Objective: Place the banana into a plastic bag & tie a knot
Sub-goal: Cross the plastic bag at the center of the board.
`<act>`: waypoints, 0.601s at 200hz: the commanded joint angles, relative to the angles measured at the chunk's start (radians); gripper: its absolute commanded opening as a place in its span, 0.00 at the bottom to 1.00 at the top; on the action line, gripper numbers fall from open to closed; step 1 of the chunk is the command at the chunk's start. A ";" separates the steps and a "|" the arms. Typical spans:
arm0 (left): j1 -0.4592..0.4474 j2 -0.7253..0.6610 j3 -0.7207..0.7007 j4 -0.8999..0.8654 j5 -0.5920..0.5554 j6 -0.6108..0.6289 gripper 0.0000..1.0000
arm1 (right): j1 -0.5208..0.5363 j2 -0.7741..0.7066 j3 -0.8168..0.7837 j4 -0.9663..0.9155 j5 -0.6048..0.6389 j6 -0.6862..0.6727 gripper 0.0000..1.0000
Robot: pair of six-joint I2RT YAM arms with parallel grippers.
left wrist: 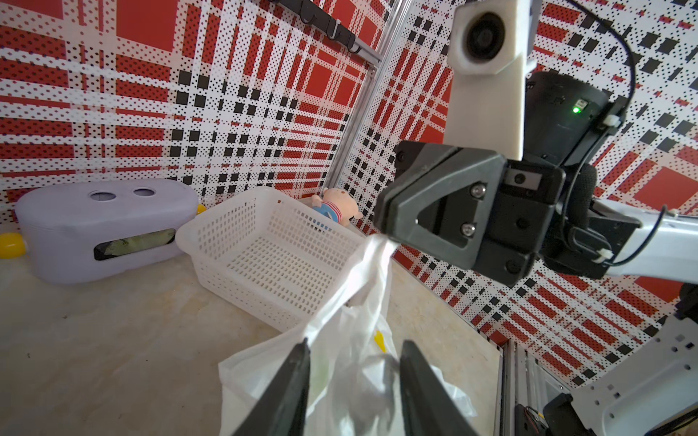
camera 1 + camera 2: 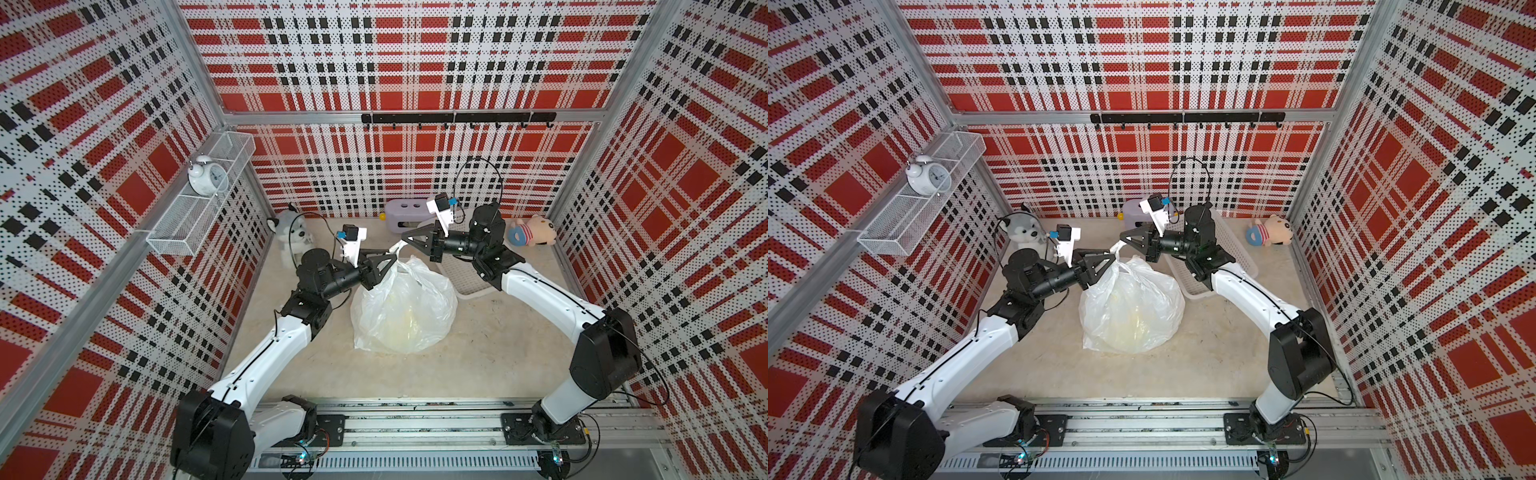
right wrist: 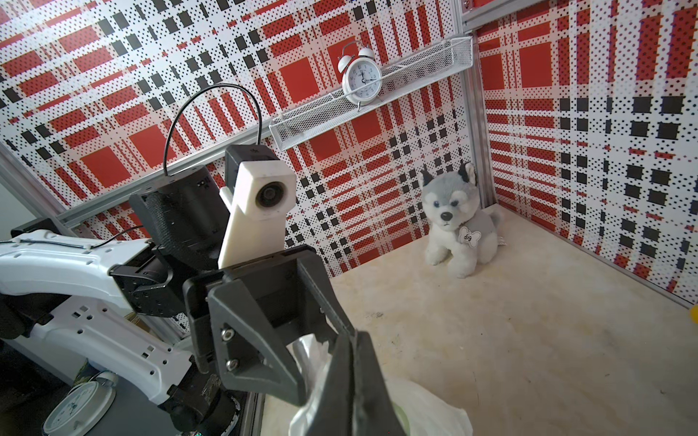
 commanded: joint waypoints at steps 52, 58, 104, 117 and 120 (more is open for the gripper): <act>0.000 0.003 -0.005 0.070 0.016 0.020 0.49 | 0.007 -0.061 -0.013 -0.045 -0.013 -0.020 0.00; 0.000 0.001 -0.005 0.070 0.014 0.022 0.50 | 0.007 -0.062 -0.013 -0.050 -0.013 -0.022 0.00; -0.013 0.005 -0.002 0.070 -0.009 0.044 0.59 | 0.007 -0.076 -0.010 -0.065 -0.023 -0.019 0.00; -0.016 0.012 0.001 0.070 -0.011 0.046 0.59 | 0.007 -0.082 -0.013 -0.064 -0.025 -0.016 0.00; -0.017 0.014 0.002 0.069 -0.011 0.046 0.60 | 0.006 -0.082 -0.015 -0.065 -0.026 -0.015 0.00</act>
